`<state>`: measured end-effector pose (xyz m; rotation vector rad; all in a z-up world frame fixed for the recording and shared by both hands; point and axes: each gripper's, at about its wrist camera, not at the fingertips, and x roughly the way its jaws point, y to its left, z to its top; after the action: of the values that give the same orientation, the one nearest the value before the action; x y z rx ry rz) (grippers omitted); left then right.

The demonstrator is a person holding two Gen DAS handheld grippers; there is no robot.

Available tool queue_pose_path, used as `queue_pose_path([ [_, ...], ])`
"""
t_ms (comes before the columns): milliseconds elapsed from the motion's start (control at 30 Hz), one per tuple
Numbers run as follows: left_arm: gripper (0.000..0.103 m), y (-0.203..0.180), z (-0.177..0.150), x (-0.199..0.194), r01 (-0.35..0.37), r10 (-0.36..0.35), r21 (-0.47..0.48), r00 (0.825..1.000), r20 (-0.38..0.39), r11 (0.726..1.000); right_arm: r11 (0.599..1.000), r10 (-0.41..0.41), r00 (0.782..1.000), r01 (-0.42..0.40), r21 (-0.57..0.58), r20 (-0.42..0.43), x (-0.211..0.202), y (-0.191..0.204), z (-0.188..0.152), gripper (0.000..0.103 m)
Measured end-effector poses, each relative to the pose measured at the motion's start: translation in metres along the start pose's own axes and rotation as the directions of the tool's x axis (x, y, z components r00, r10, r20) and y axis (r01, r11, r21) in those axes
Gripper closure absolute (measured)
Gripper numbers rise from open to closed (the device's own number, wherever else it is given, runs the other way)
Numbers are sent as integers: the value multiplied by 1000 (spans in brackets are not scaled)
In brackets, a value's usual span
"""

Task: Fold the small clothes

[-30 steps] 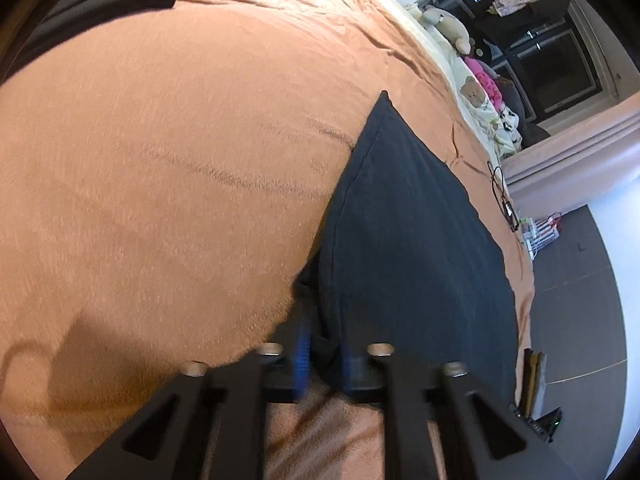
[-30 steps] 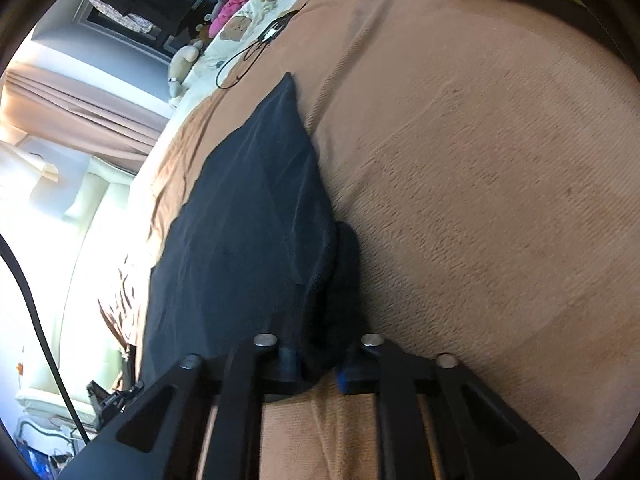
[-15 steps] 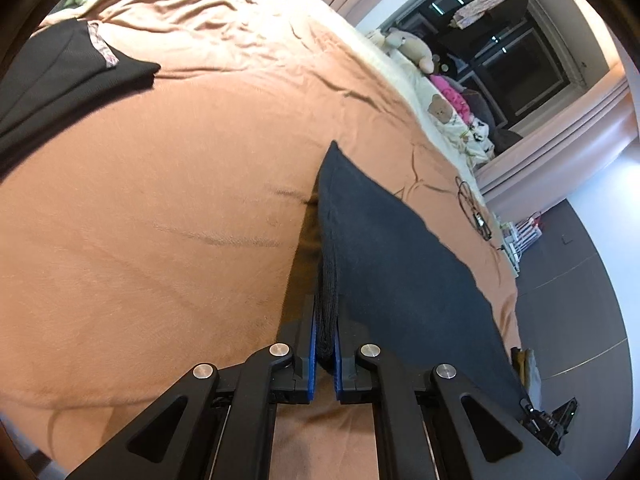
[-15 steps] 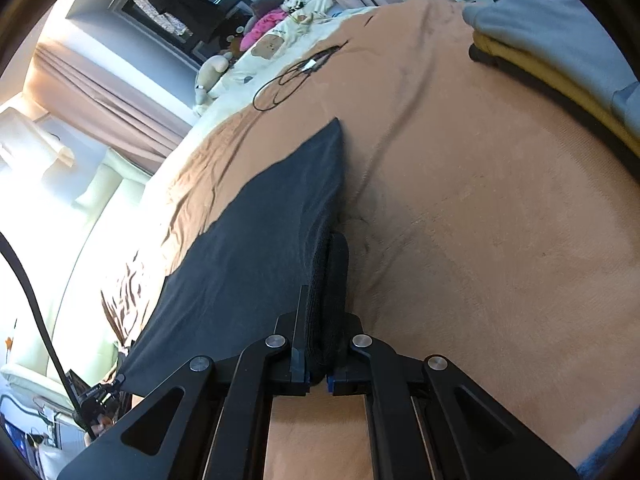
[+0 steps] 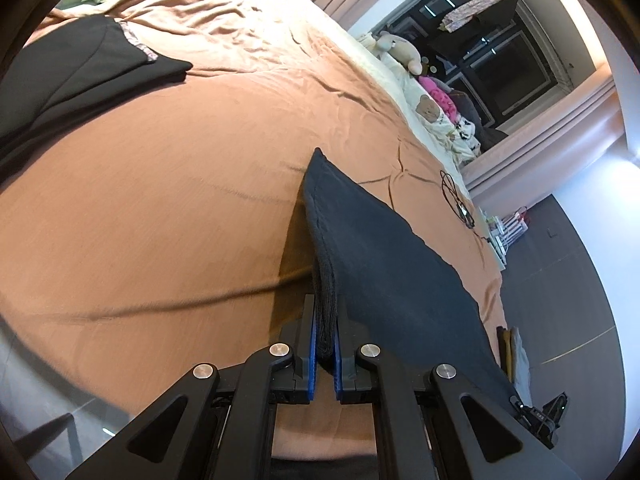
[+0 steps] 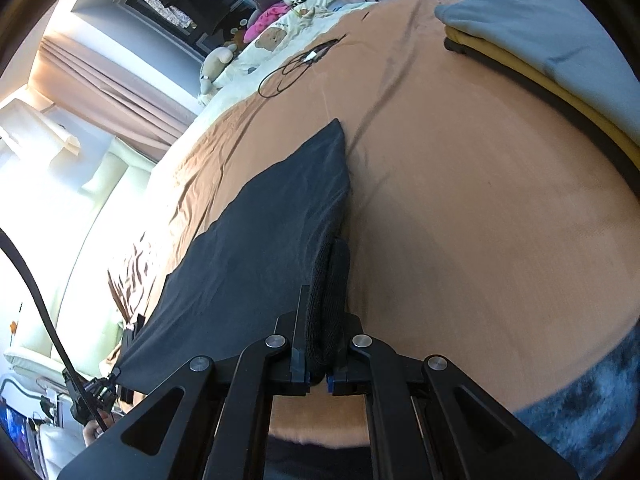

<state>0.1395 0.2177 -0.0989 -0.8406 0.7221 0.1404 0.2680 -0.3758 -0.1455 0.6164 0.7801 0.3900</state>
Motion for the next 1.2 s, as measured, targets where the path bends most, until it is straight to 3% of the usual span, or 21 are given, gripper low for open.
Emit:
queue_pose_path([
  [333, 97, 13, -21, -15, 1, -2, -8, 999, -32, 1000, 998, -48, 998, 47, -45, -32, -13, 5, -4, 102],
  [533, 96, 19, -31, 2, -28, 27, -11, 995, -91, 1000, 994, -94, 992, 90, -57, -79, 4, 4, -1, 100],
  [633, 94, 25, -33, 10, -47, 44, -19, 993, -112, 999, 985, -161, 982, 154, -74, -100, 9, 5, 2, 89],
  [700, 82, 30, -34, 14, -41, 39, -13, 991, -126, 999, 977, -203, 977, 197, -86, -66, 3, 9, 9, 66],
  [733, 67, 31, -33, 16, -40, 38, -11, 991, -128, 999, 975, -211, 976, 206, -84, -48, 0, 10, 12, 45],
  [767, 57, 33, -33, 17, -42, 40, -10, 991, -125, 999, 973, -218, 976, 216, -86, -24, -5, 13, 17, 39],
  [1000, 55, 59, -25, 22, -19, 11, -77, 995, -102, 997, 954, -229, 973, 227, -197, 14, -2, 69, 29, 39],
  [1200, 55, 68, -26, 23, 6, -18, -112, 995, -101, 994, 931, -187, 981, 163, -326, -44, 37, 131, 12, 39],
])
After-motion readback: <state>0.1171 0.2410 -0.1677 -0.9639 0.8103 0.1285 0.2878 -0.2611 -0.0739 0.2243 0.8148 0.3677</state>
